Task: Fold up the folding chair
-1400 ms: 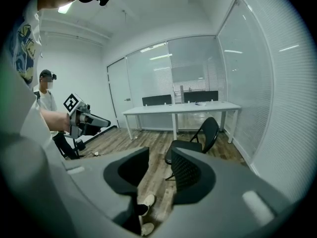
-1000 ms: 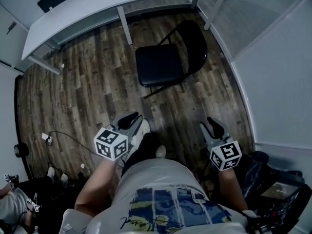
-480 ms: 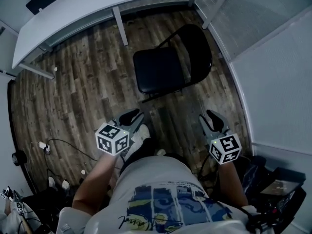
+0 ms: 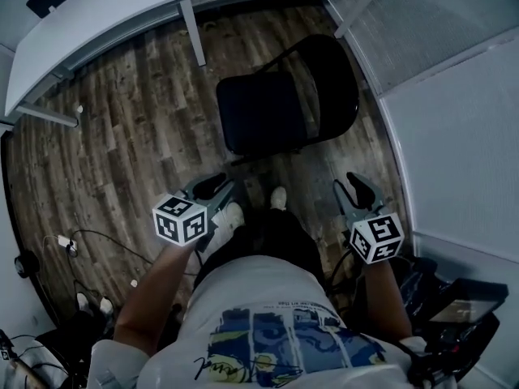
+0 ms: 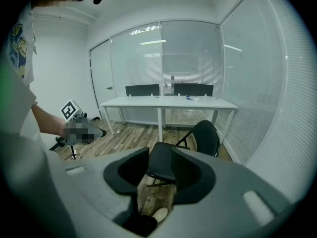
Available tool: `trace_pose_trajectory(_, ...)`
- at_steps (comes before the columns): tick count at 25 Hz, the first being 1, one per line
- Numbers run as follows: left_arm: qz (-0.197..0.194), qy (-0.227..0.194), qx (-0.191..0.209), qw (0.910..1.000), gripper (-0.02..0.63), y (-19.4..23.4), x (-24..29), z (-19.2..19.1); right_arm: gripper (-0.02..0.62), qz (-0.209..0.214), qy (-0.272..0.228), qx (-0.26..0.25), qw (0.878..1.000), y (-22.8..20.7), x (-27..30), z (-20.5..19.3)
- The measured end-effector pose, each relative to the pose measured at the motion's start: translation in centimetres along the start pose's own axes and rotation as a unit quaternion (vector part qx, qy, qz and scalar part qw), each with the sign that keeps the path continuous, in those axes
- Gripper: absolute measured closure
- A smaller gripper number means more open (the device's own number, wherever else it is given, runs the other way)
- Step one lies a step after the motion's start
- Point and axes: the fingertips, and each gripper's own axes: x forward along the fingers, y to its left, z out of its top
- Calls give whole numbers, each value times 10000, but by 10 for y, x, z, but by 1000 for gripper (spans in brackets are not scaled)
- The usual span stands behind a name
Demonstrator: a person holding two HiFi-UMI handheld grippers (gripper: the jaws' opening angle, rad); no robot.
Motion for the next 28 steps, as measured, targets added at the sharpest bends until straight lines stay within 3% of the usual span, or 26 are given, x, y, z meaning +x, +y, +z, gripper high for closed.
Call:
trace_pose_trajectory(8, 227, 48, -382, 9990, 476, 29, 37, -2, 465, 35, 230, 10, 9997, -52, 45, 5)
trace_pose_trajectory(17, 754, 484, -832, 9925, 449, 83, 83, -20, 445, 3, 828, -12, 9966, -137, 117, -2)
trace_pose_trajectory(28, 917, 643, -1254, 9858, 403, 138, 136, -42, 410, -300, 1348, 145, 9903, -228, 185, -19)
